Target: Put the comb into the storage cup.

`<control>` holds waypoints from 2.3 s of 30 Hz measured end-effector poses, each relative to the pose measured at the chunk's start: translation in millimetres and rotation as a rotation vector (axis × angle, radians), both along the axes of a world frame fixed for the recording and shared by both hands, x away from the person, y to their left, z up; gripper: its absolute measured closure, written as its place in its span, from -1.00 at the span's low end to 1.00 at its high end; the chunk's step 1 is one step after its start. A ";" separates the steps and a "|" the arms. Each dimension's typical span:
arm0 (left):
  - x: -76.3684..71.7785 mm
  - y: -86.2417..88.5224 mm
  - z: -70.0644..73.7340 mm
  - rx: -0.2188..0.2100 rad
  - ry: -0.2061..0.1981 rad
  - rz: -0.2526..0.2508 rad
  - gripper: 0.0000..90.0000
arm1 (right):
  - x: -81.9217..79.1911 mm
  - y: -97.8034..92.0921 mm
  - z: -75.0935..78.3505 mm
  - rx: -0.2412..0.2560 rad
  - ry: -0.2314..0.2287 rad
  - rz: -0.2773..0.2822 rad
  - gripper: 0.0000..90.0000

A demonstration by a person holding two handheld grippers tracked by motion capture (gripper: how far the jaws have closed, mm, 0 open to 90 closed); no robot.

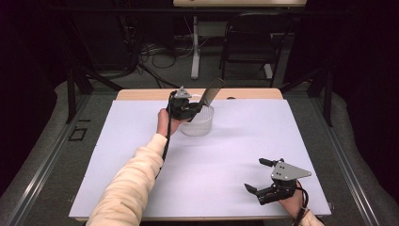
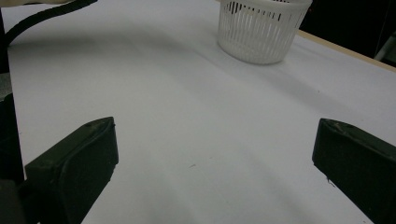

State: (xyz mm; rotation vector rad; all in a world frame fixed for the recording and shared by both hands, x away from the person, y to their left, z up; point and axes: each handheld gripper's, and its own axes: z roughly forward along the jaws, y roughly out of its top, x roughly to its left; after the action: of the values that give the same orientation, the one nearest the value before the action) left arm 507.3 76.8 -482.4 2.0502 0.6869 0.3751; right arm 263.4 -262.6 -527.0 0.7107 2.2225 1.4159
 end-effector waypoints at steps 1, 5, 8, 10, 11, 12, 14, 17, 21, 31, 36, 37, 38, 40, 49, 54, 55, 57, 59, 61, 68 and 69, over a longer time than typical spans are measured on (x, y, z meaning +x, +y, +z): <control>0.1 -0.1 -0.2 0.002 0.000 -0.001 0.60 | -0.1 0.0 0.0 0.000 0.000 0.000 -1.00; 0.6 -0.1 -0.7 0.009 0.001 -0.005 0.60 | 0.0 0.0 0.0 0.000 0.000 0.000 -1.00; 0.7 -0.3 -1.1 0.010 0.003 -0.004 0.60 | 0.0 0.0 0.0 0.000 0.000 0.000 -1.00; 0.9 -0.2 -1.3 0.011 0.004 -0.005 0.60 | 0.0 0.0 0.0 0.000 0.000 0.000 -1.00; 0.9 -0.2 -1.4 0.011 0.004 -0.005 0.60 | -0.1 0.0 0.0 0.000 0.000 0.000 -1.00; 1.1 -0.1 -1.5 0.013 0.006 -0.007 0.60 | -0.1 0.0 0.0 0.000 0.001 0.001 -1.00; 1.2 -0.4 -2.0 0.012 0.010 -0.008 0.60 | 0.0 0.0 0.0 0.000 0.000 0.000 -1.00; 1.4 -0.9 -2.5 0.017 0.011 -0.009 0.60 | 0.0 0.0 0.0 0.000 0.000 0.000 -1.00; 1.7 -1.1 -2.9 0.023 0.012 -0.011 0.60 | 0.0 0.0 0.0 0.000 0.000 0.000 -1.00; 2.7 -1.3 -4.2 0.029 0.021 -0.015 0.60 | 0.0 -0.1 0.0 -0.001 0.000 0.000 -1.00; 2.9 -1.6 -4.9 0.029 0.026 -0.017 0.60 | -0.1 -0.1 0.0 -0.001 0.001 0.000 -1.00; 2.9 -1.6 -5.0 0.032 0.025 -0.017 0.60 | 0.0 -0.2 0.0 -0.001 0.000 0.000 -1.00; 3.0 -1.6 -5.0 0.032 0.025 -0.017 0.60 | 0.0 -0.1 0.0 -0.001 0.000 0.000 -1.00; 3.0 -1.7 -5.0 0.032 0.026 -0.018 0.59 | 0.0 -0.1 0.0 -0.001 0.000 0.000 -1.00; 2.5 1.5 -2.2 0.008 0.024 -0.026 0.34 | 0.2 -0.3 0.0 -0.002 0.000 0.001 -1.00; 2.1 5.0 0.8 -0.003 0.033 -0.029 0.12 | 0.2 -0.2 0.0 -0.001 -0.001 0.001 -1.00; 1.9 5.7 1.6 -0.005 0.036 -0.025 0.08 | 0.2 -0.1 -0.1 -0.001 0.000 0.000 -1.00; 1.6 6.6 3.3 -0.003 0.039 -0.021 -0.01 | 0.1 0.0 0.0 0.000 0.001 0.001 -1.00; 0.6 7.1 5.1 -0.004 0.040 -0.020 -0.08 | 0.2 -0.1 -0.1 -0.001 0.001 0.000 -1.00; -0.6 7.2 7.5 0.005 0.039 -0.017 -0.18 | 0.4 -0.1 -0.1 -0.002 -0.001 0.001 -1.00; -4.8 8.0 13.7 0.017 0.050 -0.025 -0.50 | 0.3 -0.1 -0.1 -0.002 0.001 0.002 -1.00; -5.7 8.0 14.9 0.024 0.049 -0.023 -0.53 | 0.2 0.0 -0.1 -0.003 0.002 0.002 -1.00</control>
State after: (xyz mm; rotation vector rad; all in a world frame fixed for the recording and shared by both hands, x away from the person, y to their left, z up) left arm 501.6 84.8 -467.5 2.0943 0.6906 0.3224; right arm 263.6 -262.6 -527.1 0.7097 2.2261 1.4135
